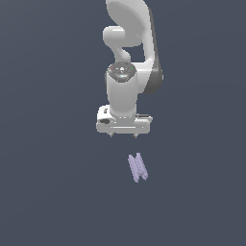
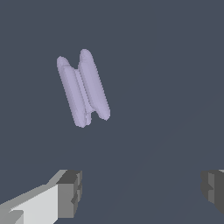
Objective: Pick up the object and move it to a goal position.
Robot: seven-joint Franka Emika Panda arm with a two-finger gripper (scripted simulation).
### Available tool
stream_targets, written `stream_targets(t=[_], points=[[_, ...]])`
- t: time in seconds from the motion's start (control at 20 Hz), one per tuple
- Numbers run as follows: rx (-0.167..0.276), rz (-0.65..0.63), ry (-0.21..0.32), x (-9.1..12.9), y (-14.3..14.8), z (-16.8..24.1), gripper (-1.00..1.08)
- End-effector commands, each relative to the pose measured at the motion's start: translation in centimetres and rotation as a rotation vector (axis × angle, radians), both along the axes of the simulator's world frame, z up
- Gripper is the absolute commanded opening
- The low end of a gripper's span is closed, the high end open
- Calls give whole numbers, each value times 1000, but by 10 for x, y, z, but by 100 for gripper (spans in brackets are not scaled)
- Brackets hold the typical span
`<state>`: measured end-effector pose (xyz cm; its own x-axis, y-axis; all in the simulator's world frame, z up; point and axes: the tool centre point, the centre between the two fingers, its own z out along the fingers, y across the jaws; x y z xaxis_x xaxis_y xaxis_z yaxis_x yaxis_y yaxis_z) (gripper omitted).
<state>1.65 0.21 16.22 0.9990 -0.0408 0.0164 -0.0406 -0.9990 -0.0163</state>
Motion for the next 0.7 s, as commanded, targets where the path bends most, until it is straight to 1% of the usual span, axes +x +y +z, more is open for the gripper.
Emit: stream_targets(t=[0.0, 0.65], points=[[-2, 24, 1, 8, 5, -4, 100], [-15, 216, 10, 65, 43, -43, 100]])
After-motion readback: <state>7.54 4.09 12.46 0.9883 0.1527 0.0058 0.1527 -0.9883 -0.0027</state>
